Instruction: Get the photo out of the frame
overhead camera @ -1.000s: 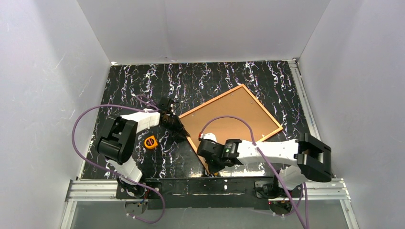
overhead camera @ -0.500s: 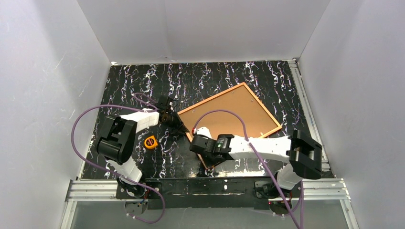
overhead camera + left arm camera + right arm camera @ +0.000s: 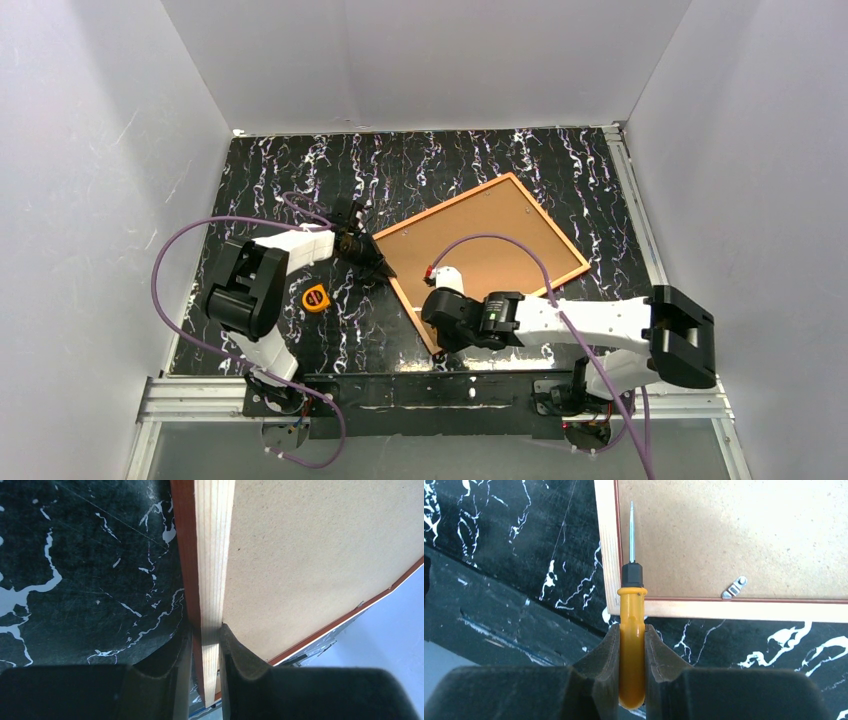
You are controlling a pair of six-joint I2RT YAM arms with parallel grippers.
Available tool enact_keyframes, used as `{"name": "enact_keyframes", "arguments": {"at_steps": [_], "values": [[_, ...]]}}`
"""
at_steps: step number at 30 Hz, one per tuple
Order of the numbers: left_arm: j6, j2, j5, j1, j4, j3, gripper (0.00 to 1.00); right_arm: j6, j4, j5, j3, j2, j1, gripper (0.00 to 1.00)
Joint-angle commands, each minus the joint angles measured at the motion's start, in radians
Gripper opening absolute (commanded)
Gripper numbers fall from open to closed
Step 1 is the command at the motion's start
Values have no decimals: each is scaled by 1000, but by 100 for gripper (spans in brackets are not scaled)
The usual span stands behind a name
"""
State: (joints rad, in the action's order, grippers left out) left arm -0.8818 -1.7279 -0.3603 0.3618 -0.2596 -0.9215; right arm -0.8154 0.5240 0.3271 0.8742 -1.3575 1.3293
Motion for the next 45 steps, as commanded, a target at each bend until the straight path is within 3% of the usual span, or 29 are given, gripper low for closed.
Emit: {"name": "enact_keyframes", "arguments": {"at_steps": [1, 15, 24, 28, 32, 33, 38, 41, 43, 45], "values": [[41, -74, 60, 11, 205, 100, 0, 23, -83, 47, 50, -61, 2, 1], [23, -69, 46, 11, 192, 116, 0, 57, -145, 101, 70, -169, -3, 1], [28, -65, 52, 11, 199, 121, 0, 18, 12, 249, 193, -286, -8, 1], [41, -68, 56, 11, 224, 105, 0, 58, -27, 209, 189, -241, -8, 1], [120, -70, 35, 10, 319, 35, 0, 89, -22, 206, 175, -77, -8, 1], [132, -64, 30, 12, 327, 25, 4, 96, -4, 218, 174, -38, -8, 1], [181, 8, 32, 11, 341, 1, 44, 127, 55, 256, 108, 189, -23, 1], [180, 60, -3, 12, 333, 12, 58, 105, 91, 240, 24, 294, -48, 1], [158, 94, -34, 15, 317, 40, 74, 91, 84, 185, -34, 354, -65, 1], [128, 131, -45, 25, 298, 80, 81, 95, 51, 100, -82, 380, -84, 1]]}}
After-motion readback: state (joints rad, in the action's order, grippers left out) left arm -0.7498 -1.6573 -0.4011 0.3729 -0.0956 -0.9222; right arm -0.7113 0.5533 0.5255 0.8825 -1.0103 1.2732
